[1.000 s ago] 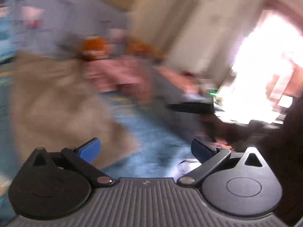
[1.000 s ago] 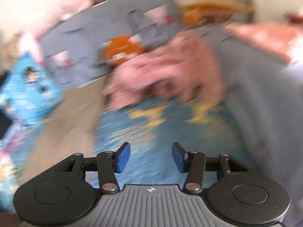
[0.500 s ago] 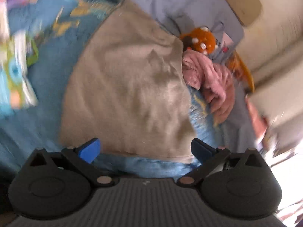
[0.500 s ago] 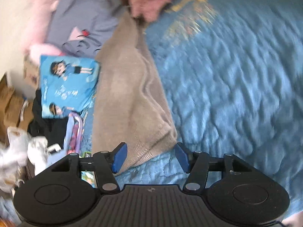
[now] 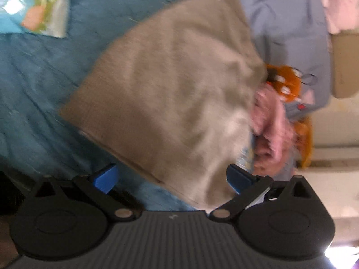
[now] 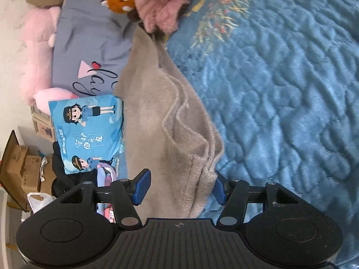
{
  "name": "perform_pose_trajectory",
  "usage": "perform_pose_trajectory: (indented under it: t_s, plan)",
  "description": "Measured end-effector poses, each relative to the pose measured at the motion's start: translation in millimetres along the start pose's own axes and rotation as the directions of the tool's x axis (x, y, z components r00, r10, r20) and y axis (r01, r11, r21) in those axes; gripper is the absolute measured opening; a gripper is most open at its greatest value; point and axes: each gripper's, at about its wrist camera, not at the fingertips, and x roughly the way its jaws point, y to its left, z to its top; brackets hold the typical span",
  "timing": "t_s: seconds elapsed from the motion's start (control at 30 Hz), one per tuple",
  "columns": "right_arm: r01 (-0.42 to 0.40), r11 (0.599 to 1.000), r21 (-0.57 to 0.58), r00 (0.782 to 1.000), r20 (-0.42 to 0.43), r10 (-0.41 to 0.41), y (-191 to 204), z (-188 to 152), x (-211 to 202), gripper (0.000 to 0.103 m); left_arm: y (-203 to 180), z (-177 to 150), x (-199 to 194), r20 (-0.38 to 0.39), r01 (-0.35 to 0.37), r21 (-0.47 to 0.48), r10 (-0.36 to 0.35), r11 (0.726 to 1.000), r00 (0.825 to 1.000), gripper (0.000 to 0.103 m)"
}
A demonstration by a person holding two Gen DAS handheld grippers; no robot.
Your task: Fold clothes
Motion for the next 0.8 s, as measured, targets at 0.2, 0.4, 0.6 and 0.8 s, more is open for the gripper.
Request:
perform_pose_trajectory:
  t_s: [0.2,0.4,0.6,0.8]
  plan:
    - [0.008,1.0,-0.01,1.0,0.026,-0.008,1,-2,-2,0.055,25,8,8,0.108,0.02,-0.146,-0.005,0.989,0.994,0.102]
    - [0.038,0.999,0.015,0.998,0.042,-0.038,-8,-1,-1,0.054,23,7,6,0.239,0.027,-0.186,0.018,0.982,0.971,0.095]
    - [0.056,0.998,-0.004,0.996,0.064,-0.055,-9,-2,1,0.053,35,12,-1,0.309,0.039,-0.229,0.035,0.973,0.95,0.051]
    - [0.08,0.996,-0.031,0.994,0.078,-0.077,-8,-2,2,0.038,33,16,-5,0.344,0.1,-0.184,-0.031,0.978,0.939,0.021]
